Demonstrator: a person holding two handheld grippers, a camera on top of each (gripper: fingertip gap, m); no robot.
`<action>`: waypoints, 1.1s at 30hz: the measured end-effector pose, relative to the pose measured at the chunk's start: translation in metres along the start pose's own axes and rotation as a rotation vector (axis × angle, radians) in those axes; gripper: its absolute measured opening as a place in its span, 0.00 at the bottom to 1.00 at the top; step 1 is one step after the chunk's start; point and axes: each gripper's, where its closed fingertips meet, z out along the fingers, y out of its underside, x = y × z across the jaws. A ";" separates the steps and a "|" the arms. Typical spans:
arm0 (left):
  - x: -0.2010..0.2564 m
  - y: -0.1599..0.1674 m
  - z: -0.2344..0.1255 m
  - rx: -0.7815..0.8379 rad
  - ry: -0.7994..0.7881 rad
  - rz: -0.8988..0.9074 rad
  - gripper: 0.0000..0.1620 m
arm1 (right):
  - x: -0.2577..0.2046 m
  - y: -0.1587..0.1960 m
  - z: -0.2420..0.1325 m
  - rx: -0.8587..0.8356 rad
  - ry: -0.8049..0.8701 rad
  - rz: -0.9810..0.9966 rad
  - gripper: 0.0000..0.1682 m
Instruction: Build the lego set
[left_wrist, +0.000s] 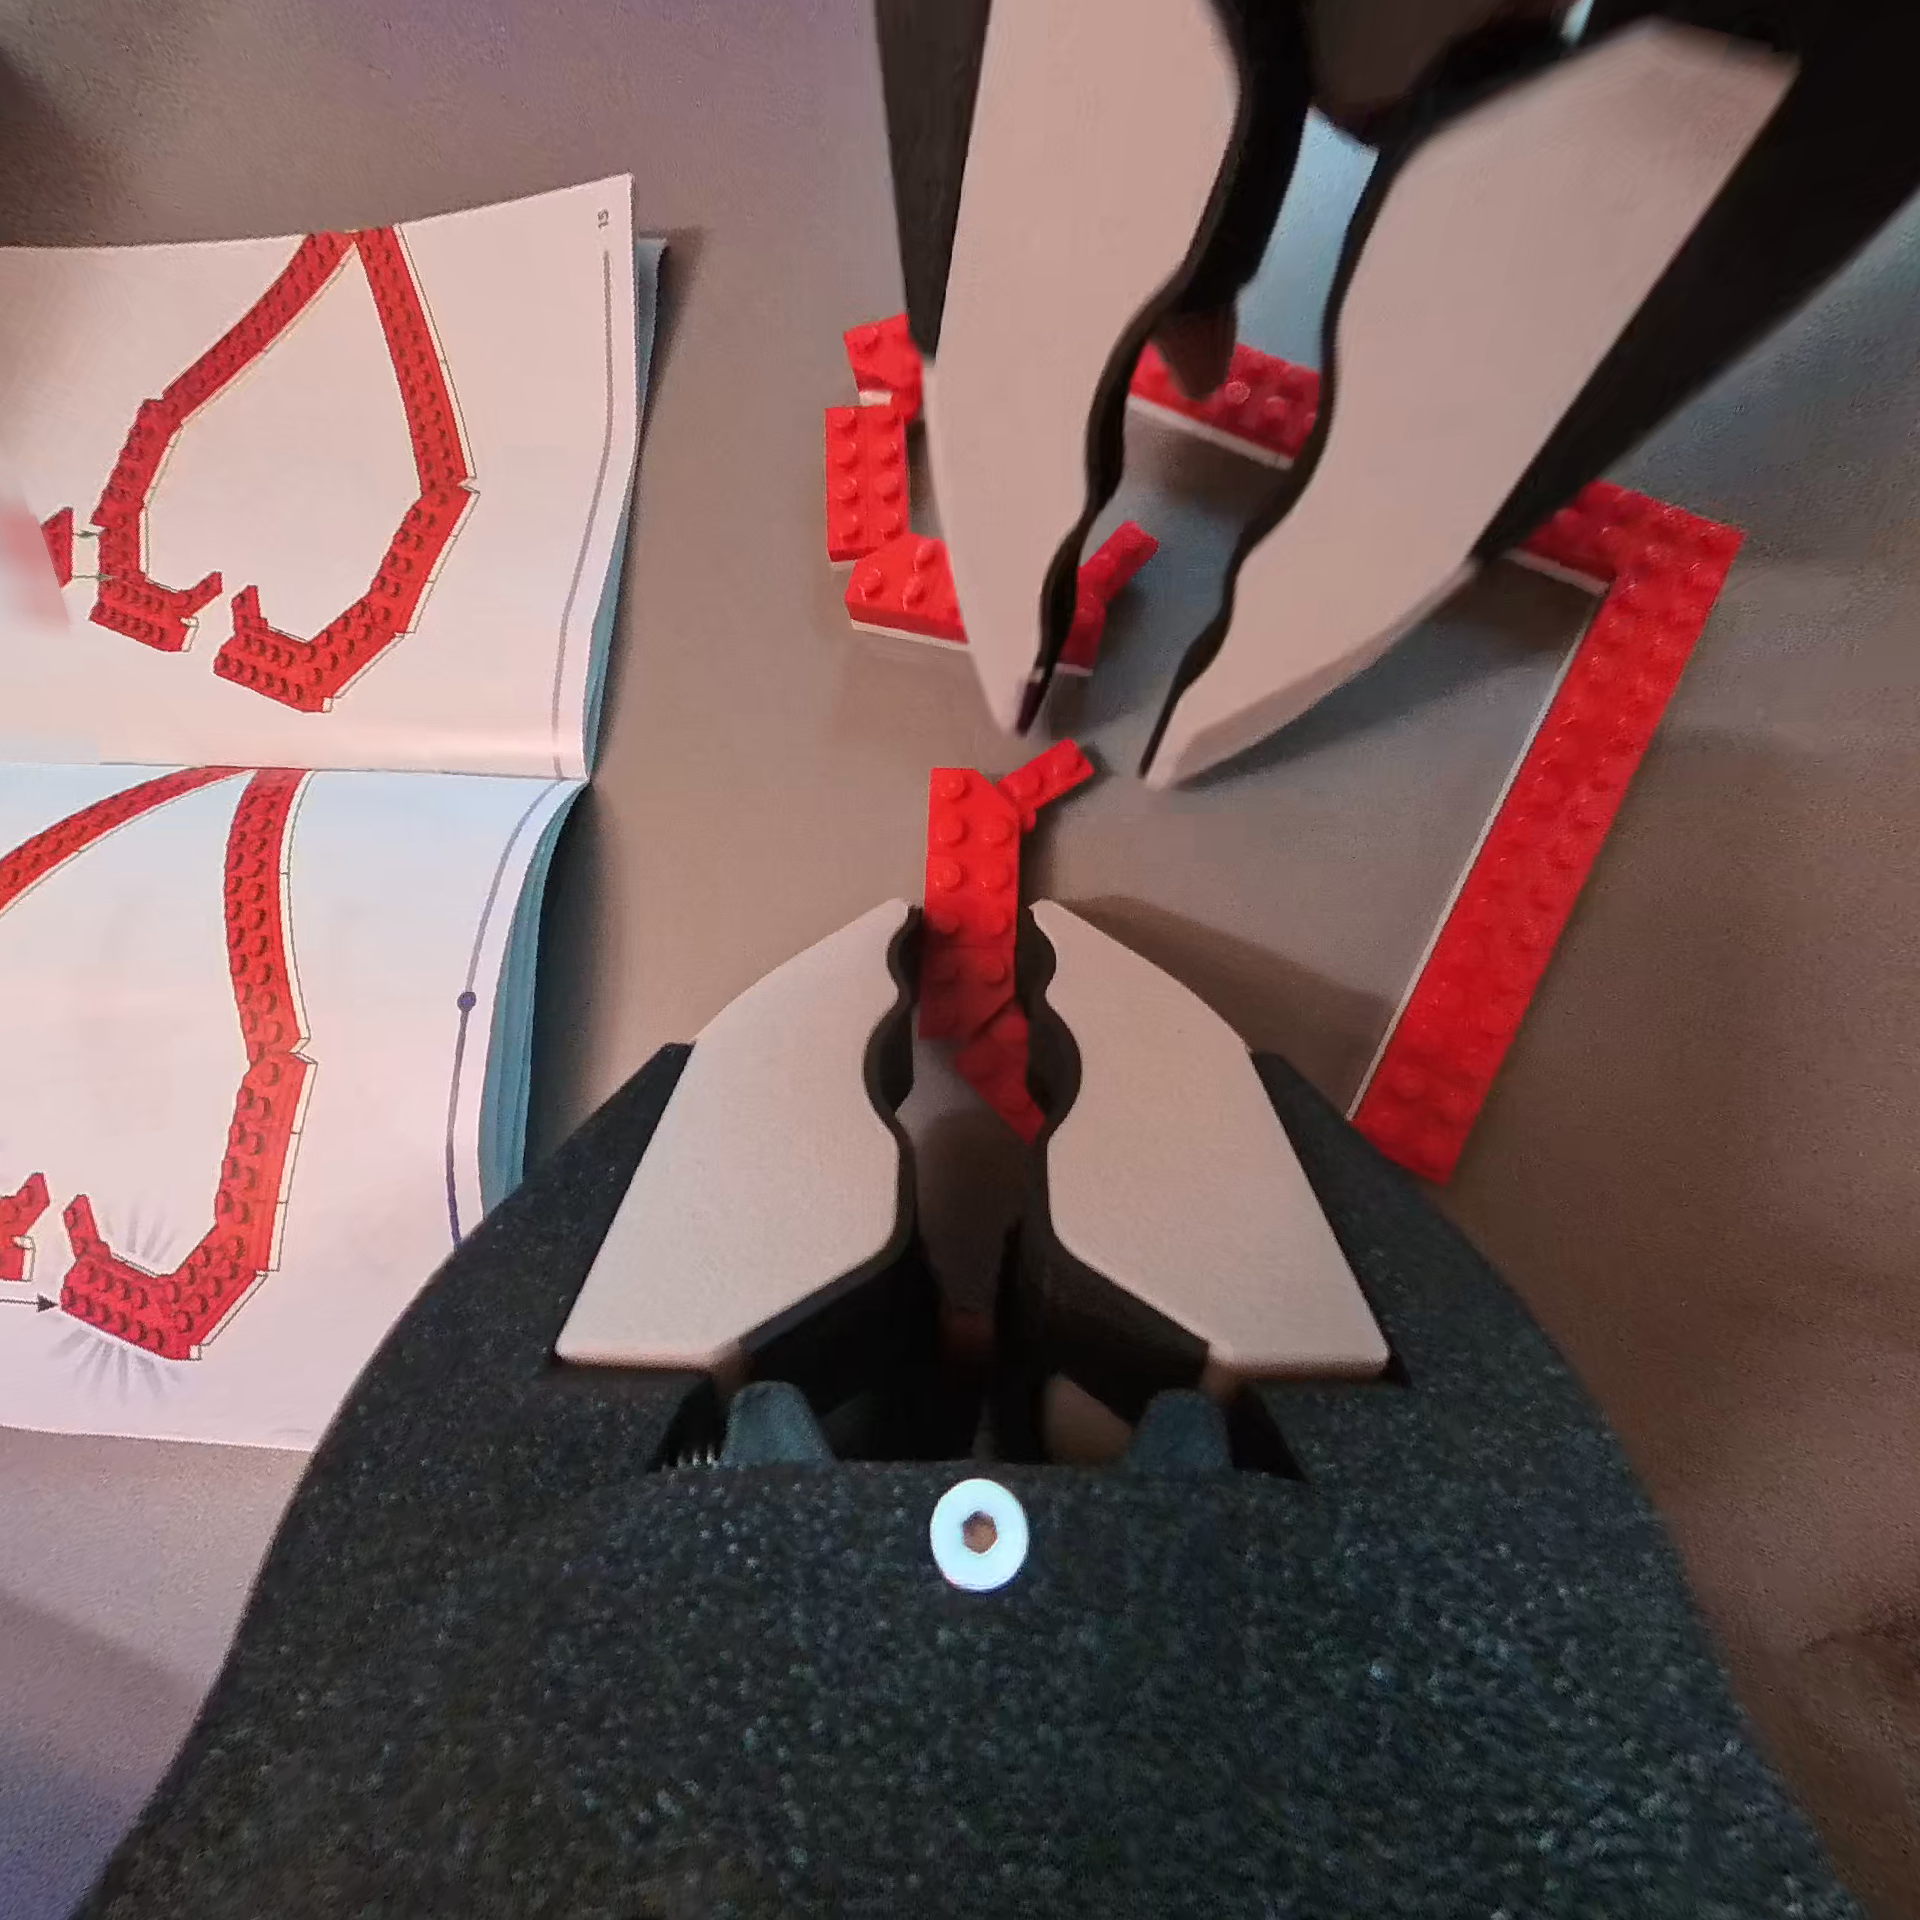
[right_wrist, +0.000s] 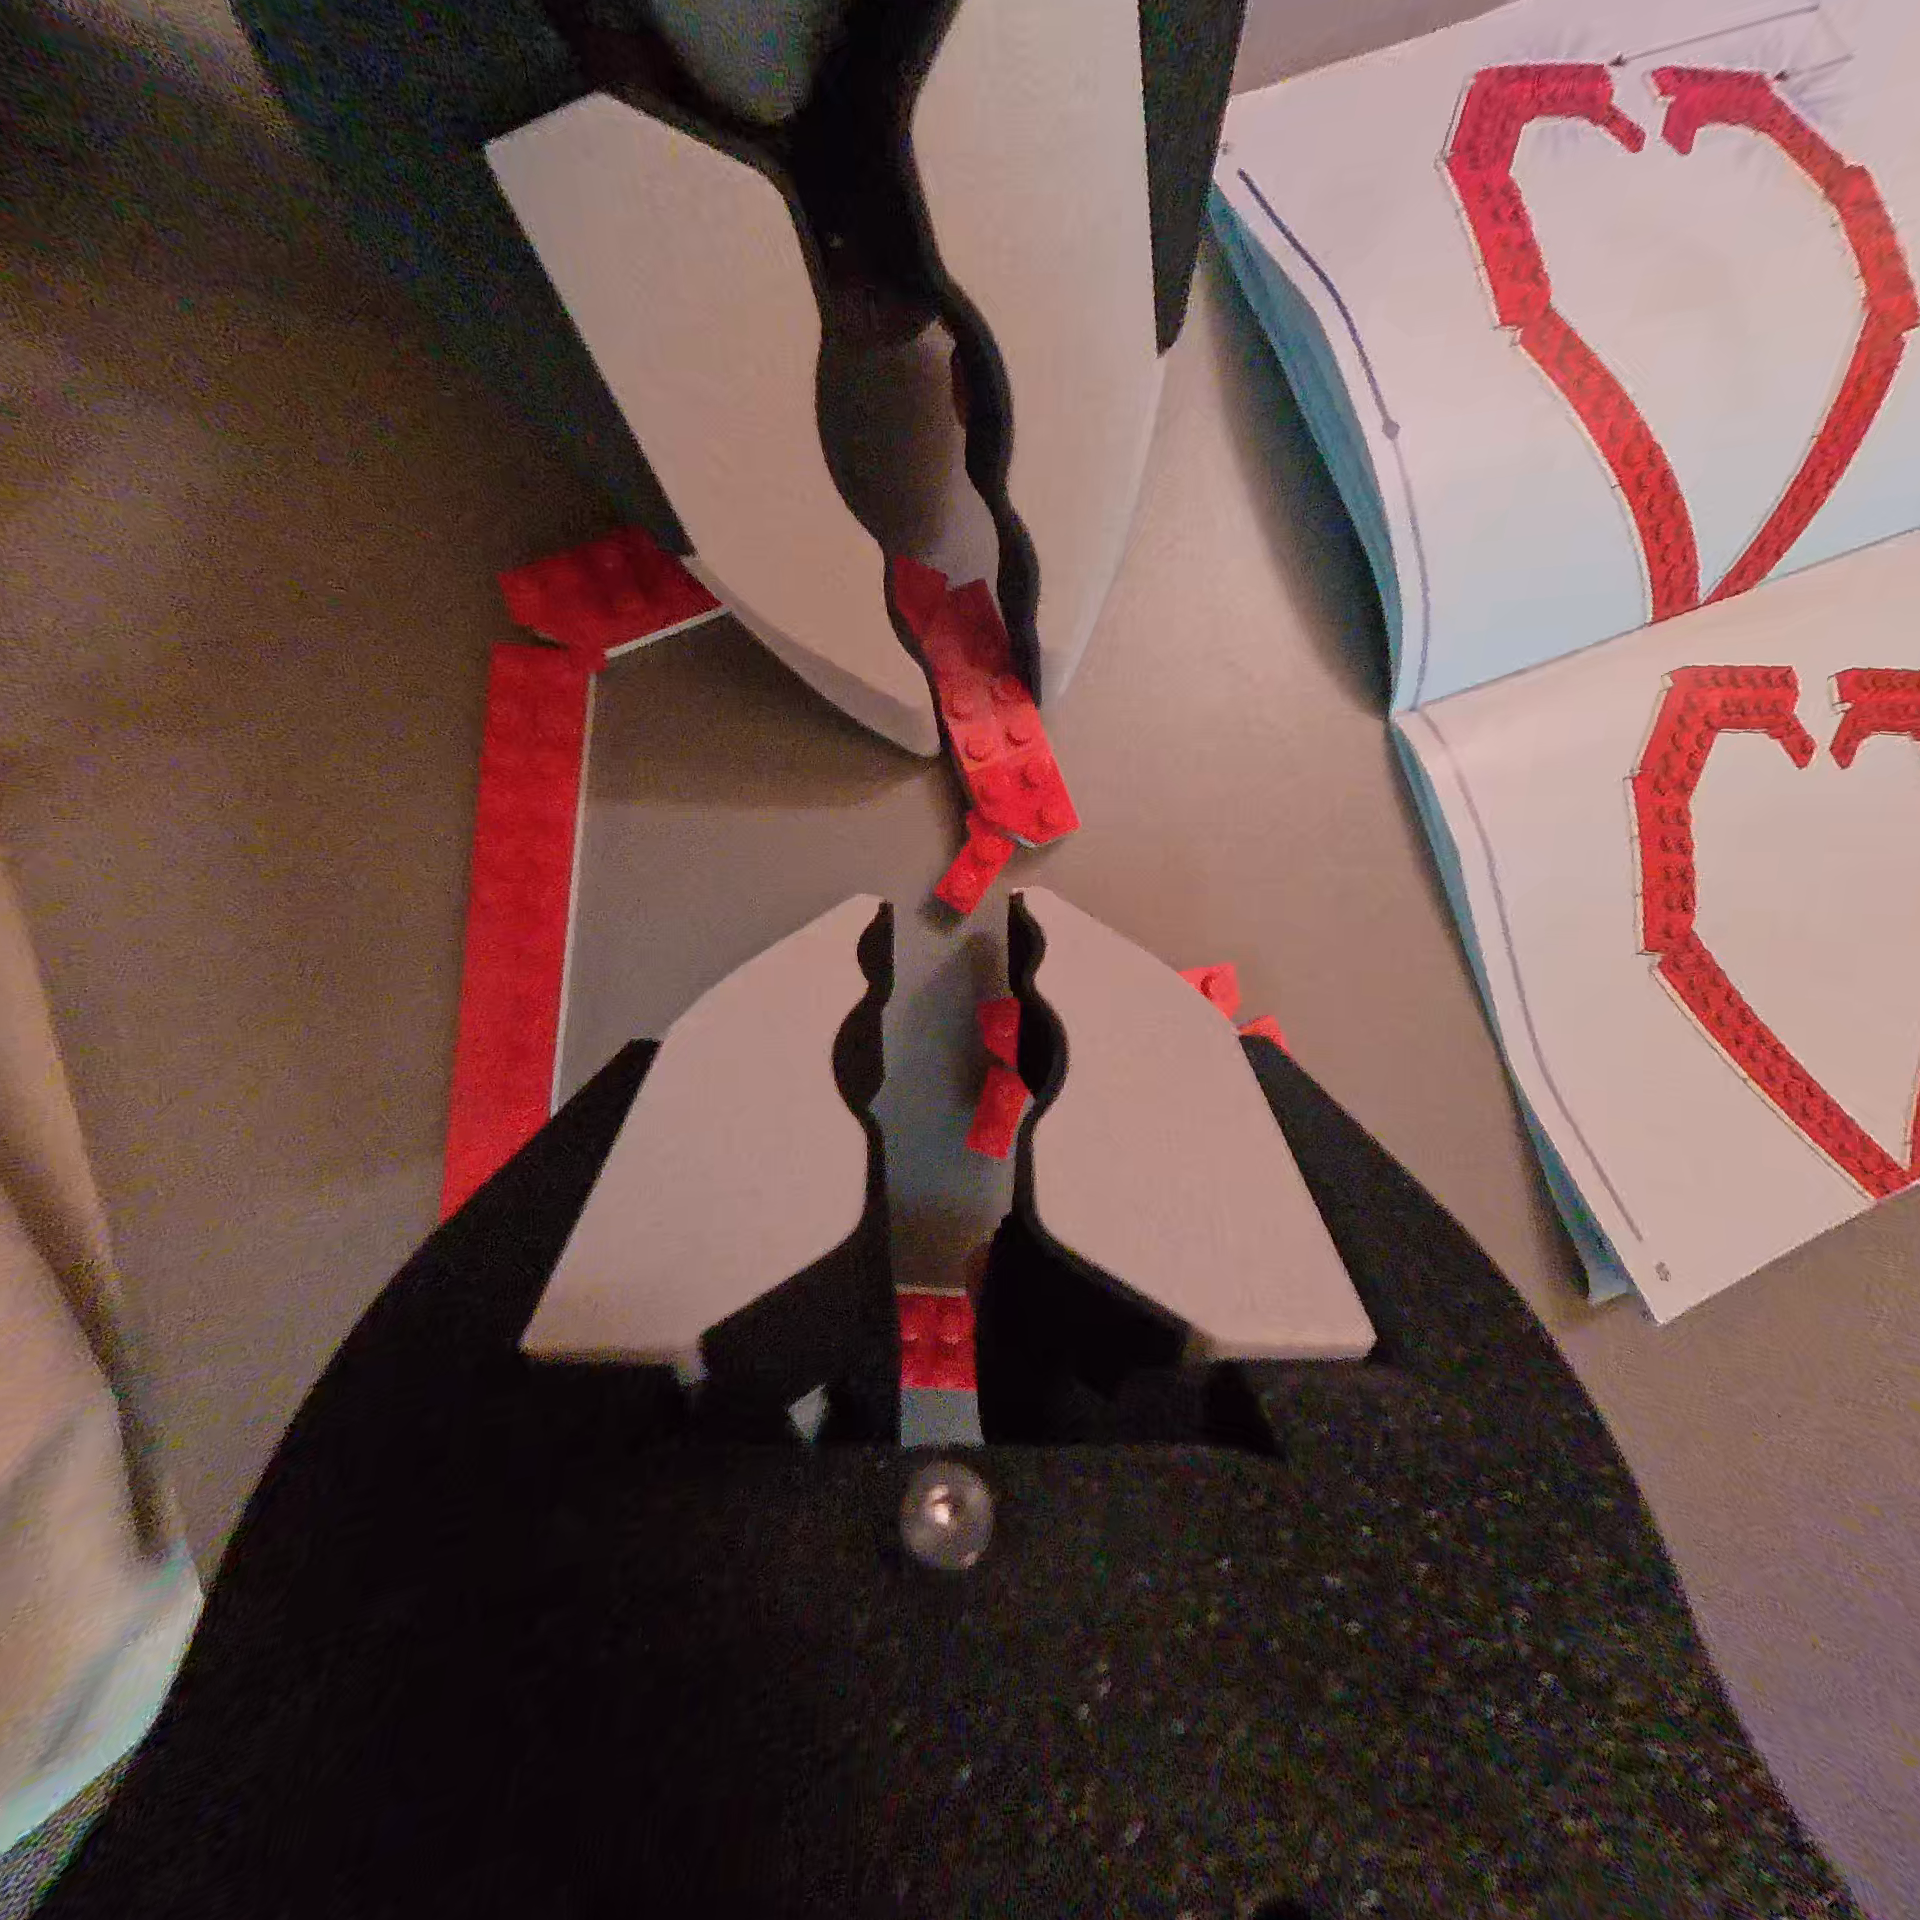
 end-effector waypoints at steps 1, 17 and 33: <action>0.000 0.000 0.000 -0.001 -0.002 0.004 0.10 | 0.001 0.002 -0.008 0.025 -0.008 -0.012 0.12; 0.002 -0.047 0.011 -0.044 0.146 0.412 0.16 | 0.005 0.036 -0.016 0.107 0.144 0.273 0.11; -0.018 -0.041 0.040 -0.202 0.047 0.344 0.10 | 0.018 0.033 -0.012 0.178 0.341 0.563 0.05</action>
